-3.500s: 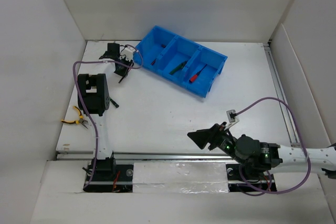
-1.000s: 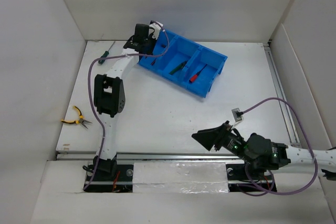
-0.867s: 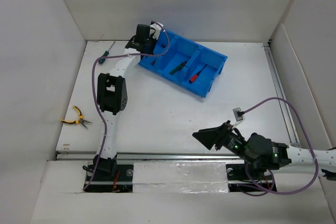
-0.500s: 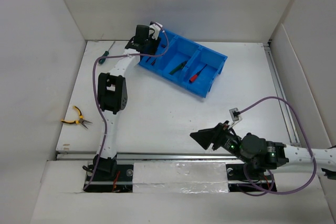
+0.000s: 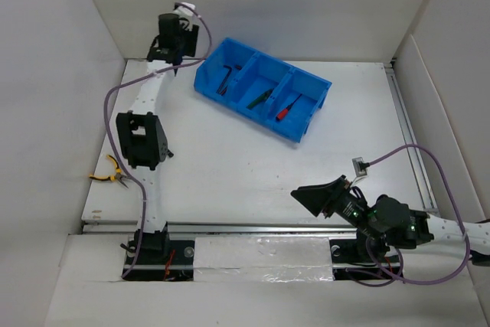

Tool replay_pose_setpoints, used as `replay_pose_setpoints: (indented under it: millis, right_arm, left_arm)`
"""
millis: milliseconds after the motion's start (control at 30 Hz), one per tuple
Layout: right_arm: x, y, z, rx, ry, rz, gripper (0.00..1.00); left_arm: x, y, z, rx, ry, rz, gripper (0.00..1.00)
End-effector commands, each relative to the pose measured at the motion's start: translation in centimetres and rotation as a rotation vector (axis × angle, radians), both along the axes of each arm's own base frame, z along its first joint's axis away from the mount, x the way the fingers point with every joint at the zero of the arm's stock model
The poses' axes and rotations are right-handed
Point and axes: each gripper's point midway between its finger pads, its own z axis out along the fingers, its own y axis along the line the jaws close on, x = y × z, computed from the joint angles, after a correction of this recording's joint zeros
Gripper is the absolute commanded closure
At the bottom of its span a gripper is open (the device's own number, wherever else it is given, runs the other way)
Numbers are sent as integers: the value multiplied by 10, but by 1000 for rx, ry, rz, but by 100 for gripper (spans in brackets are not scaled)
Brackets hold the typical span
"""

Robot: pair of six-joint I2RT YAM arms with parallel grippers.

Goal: Sort the tools into containers

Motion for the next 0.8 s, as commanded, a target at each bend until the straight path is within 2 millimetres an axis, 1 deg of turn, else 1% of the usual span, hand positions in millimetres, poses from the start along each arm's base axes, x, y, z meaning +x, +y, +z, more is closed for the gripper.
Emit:
replay_pose_setpoints:
  millis: [0, 67, 100, 133, 167, 200, 233, 267, 333, 367, 433, 467, 567, 600, 633, 700, 767]
  right_arm:
    - [-5, 0, -3, 0, -14, 28, 16]
    - [-5, -1, -2, 2, -20, 28, 16]
    - [-4, -2, -2, 4, -19, 21, 16]
    - [-3, -3, -4, -3, -16, 16, 16]
    - [-3, -4, -6, -8, -9, 11, 16]
    - [-1, -6, -6, -9, -5, 0, 16]
    - [-1, -7, -7, -11, -4, 0, 16]
    - [0, -8, -7, -10, -2, -6, 16]
    - [0, -10, -9, -2, -3, -8, 16]
    - [0, -13, -6, 17, -6, -9, 16]
    - [0, -13, -6, 23, -6, -12, 16]
    - [1, -14, -7, 23, -5, -20, 16]
    - [3, -13, -9, 13, 2, -27, 17]
    - [3, -11, -11, 2, 3, -29, 17]
    - [3, -10, -9, 1, 2, -27, 17]
    - [2, -6, -10, -16, -1, -21, 17]
    - [3, -3, -11, -21, -3, -22, 17]
  left_arm:
    - [-15, 66, 50, -23, -90, 142, 43]
    - [-15, 77, 41, -46, -59, 131, 42]
    - [-12, 86, 25, -61, -7, 110, 42]
    - [-12, 90, 17, -41, 20, 96, 42]
    - [-12, 90, 5, -26, 53, 86, 42]
    - [-13, 92, -13, -19, 91, 64, 41]
    - [-13, 91, -19, -6, 101, 44, 41]
    - [-11, 90, -32, 12, 124, 22, 41]
    - [-9, 85, -49, 4, 155, -10, 39]
    - [-7, 82, -68, -4, 190, -25, 39]
    - [-7, 85, -82, -7, 221, -40, 38]
    - [-6, 85, -99, -1, 251, -41, 38]
    - [-8, 88, -122, 21, 301, -44, 37]
    - [-11, 92, -138, 36, 337, -32, 37]
    - [-11, 94, -144, 46, 350, -27, 37]
    - [-12, 107, -150, 71, 359, 9, 37]
    - [-15, 111, -159, 98, 372, 20, 37]
